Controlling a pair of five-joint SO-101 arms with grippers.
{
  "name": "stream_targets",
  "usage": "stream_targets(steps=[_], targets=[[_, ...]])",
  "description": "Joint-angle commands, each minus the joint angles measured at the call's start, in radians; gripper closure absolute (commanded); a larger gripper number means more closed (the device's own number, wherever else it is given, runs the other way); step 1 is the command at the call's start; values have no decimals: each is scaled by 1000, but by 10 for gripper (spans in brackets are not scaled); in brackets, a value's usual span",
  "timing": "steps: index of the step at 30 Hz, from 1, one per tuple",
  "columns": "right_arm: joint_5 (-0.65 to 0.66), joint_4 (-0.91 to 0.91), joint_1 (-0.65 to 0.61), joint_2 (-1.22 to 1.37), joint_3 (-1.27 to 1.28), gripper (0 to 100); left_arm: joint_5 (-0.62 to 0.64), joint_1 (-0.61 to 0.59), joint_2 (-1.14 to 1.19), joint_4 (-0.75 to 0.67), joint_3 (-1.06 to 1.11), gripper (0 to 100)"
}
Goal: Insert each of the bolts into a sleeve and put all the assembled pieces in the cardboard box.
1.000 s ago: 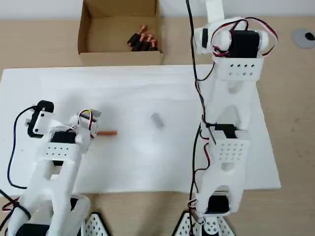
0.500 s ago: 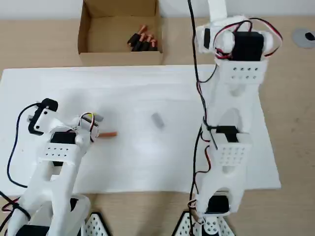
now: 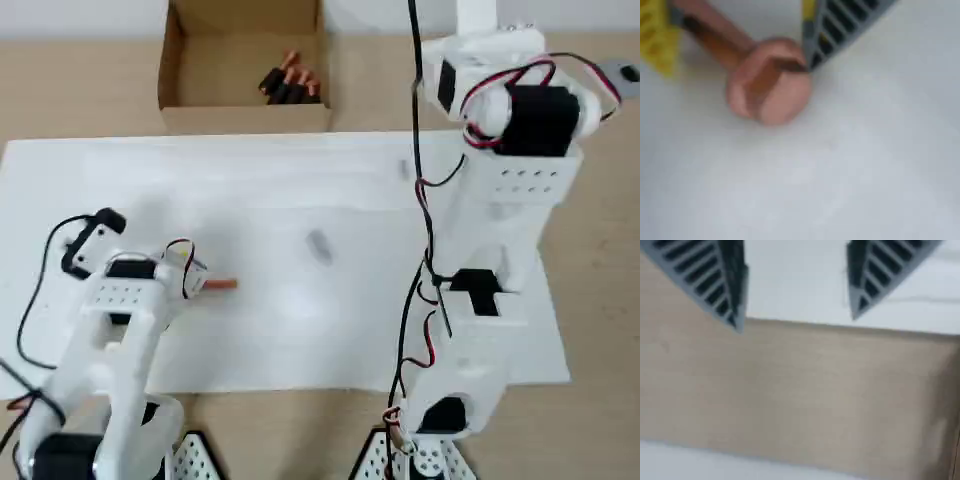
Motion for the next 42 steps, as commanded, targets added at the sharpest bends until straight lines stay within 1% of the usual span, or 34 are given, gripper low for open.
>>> stream_targets(steps=[1, 3, 7, 10, 13, 16, 18, 23, 27, 29, 34, 37, 38, 40, 42], targets=[[-8, 14, 36, -91, 2, 828, -14, -15, 206, 29, -84, 948], [-8, 14, 54, -108, 2, 828, -14, -15, 297, 80, -170, 1000], [-8, 14, 116, -139, 2, 828, -14, -32, 441, 160, -315, 992], [-8, 14, 154, -173, 4, 828, -17, -21, 483, 232, -408, 992], [-8, 14, 180, -205, 45, 828, -40, 17, 464, 311, -516, 992], [-8, 14, 182, -265, 147, 828, -118, 63, 421, 450, -666, 991], [-8, 14, 182, -318, 228, 828, -147, 86, 394, 545, -767, 991], [-8, 14, 182, -475, 433, 828, -253, 94, 331, 758, -1022, 991], [-8, 14, 182, -598, 593, 828, -373, 94, 275, 859, -1191, 991], [-8, 14, 182, -661, 682, 828, -451, 94, 237, 865, -1240, 991], [-8, 12, 174, -792, 964, 828, -698, 95, 105, 865, -1341, 991], [-2, 8, 170, -826, 1141, 828, -882, 95, 33, 865, -1384, 991], [-2, 8, 153, -826, 1190, 828, -942, 95, 10, 865, -1387, 991], [0, -3, 111, -826, 1268, 828, -1016, 95, -38, 864, -1395, 991], [-8, -18, 36, -826, 1319, 826, -1042, 95, -84, 864, -1395, 991]])
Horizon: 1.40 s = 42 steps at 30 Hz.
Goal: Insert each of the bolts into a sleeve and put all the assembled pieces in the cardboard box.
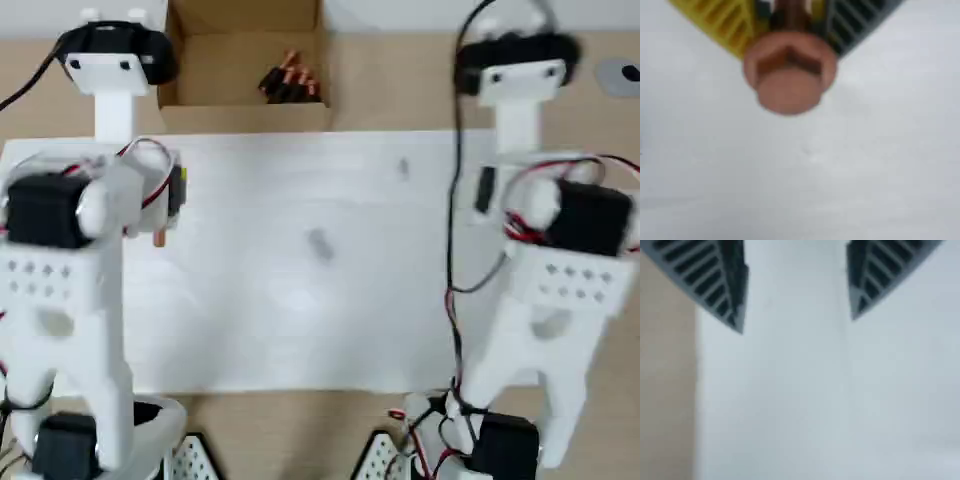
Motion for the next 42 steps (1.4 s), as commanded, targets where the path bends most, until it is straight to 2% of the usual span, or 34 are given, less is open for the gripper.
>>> stream_targets(steps=[1, 7, 11, 17, 28, 37, 42], targets=[[-6, -20, -130, -24, 81, 825, -63, 12, -107, 3, -51, 991], [-8, -14, -400, 176, 84, 827, -63, 5, -236, 3, -41, 991], [-38, -14, -489, 337, 8, 827, -60, 5, -338, 3, -38, 992], [-34, -55, -493, 527, -88, 828, -61, 3, -509, 5, -6, 993], [-34, -77, -513, 762, -94, 828, -63, 3, -880, 3, 333, 993], [-9, -77, -656, 785, -94, 828, -61, 2, -960, 3, 387, 994], [-11, -124, -621, 816, -51, 828, -61, 2, -960, 3, 384, 994]])
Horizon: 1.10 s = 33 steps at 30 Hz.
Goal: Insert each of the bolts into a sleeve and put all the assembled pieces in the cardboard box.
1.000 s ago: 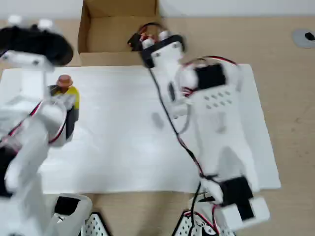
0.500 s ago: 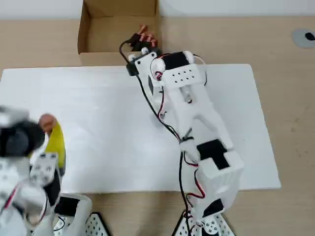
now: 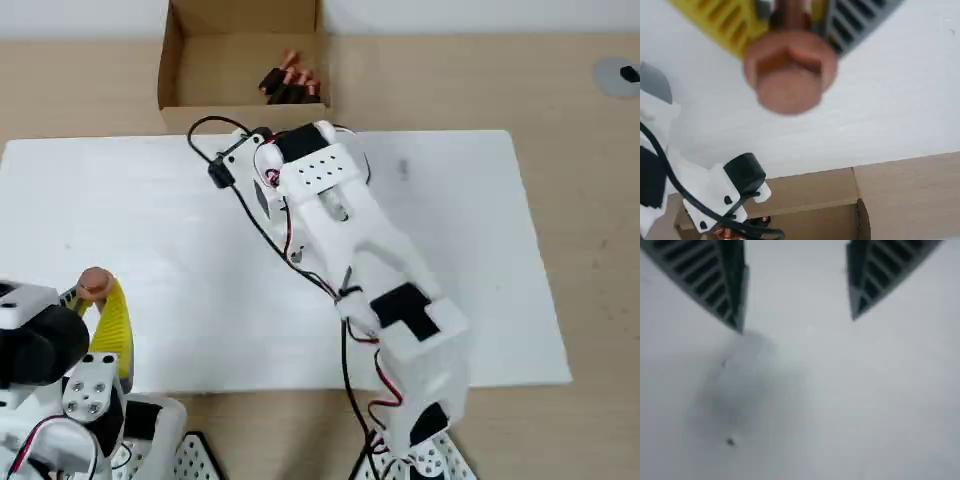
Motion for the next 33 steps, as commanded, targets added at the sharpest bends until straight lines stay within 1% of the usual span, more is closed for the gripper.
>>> stream_targets(steps=[1, 4, 7, 15, 17, 20, 24, 30, 33], targets=[[9, -41, 36, 19, 10, 828, -5, 2, -2, 2, -6, 994], [14, -80, 84, 62, 44, 828, -5, 2, -2, 2, -6, 994], [46, -112, 116, 104, 65, 828, -5, 2, -2, 2, -6, 994], [103, -138, 119, 223, 58, 830, -5, 2, -2, 2, -6, 994], [114, -147, 120, 236, 58, 871, -5, 2, -2, 2, -6, 994], [115, -150, 122, 239, 39, 994, -5, 2, -2, 2, -6, 994], [109, -107, 137, 234, -42, 988, -5, 2, -2, 2, -3, 994], [107, 89, 157, 156, -317, 988, -2, 0, -2, 2, -2, 994], [107, 112, 157, 91, -421, 988, 0, 0, -2, 2, 0, 994]])
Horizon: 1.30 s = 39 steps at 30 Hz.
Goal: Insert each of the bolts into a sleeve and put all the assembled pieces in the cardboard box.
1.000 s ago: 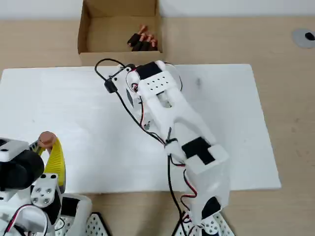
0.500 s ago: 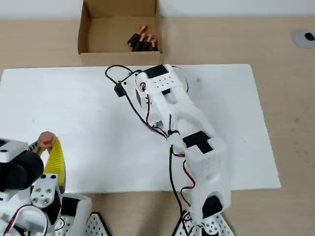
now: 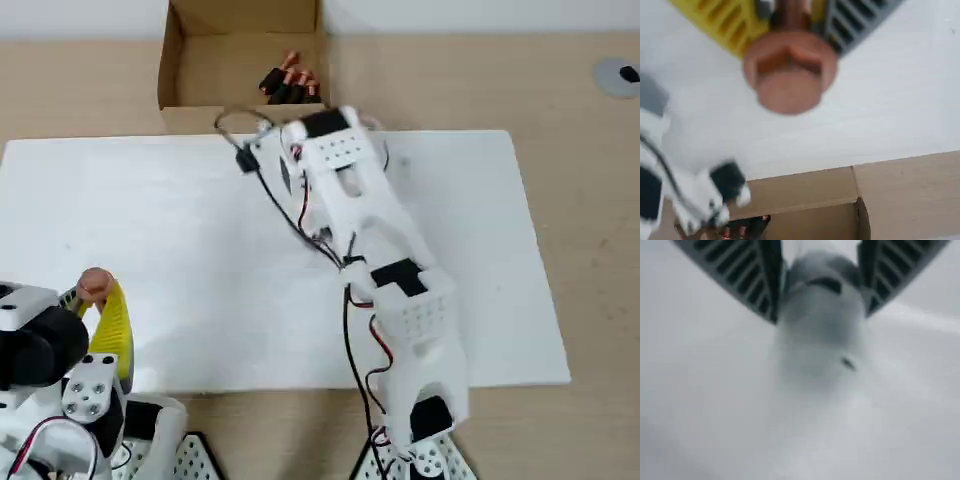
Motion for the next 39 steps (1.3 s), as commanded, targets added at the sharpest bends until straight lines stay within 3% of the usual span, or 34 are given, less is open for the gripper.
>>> stream_targets(steps=[1, 11, 23, 26, 31, 39], targets=[[9, 31, 31, -145, -148, 988, 0, 0, 1, 2, 2, 994], [17, 26, 10, -352, 35, 988, -2, 0, 1, 2, 3, 994], [52, -75, -401, -297, 143, 988, -2, 0, 7, 2, 2, 994], [52, -109, -398, -203, 140, 988, -3, 0, 2, 2, -5, 994], [52, -146, -325, -50, 137, 988, -3, -103, 1, 2, -5, 994], [52, -141, -166, -51, 128, 988, -3, -135, 1, 2, -5, 994]])
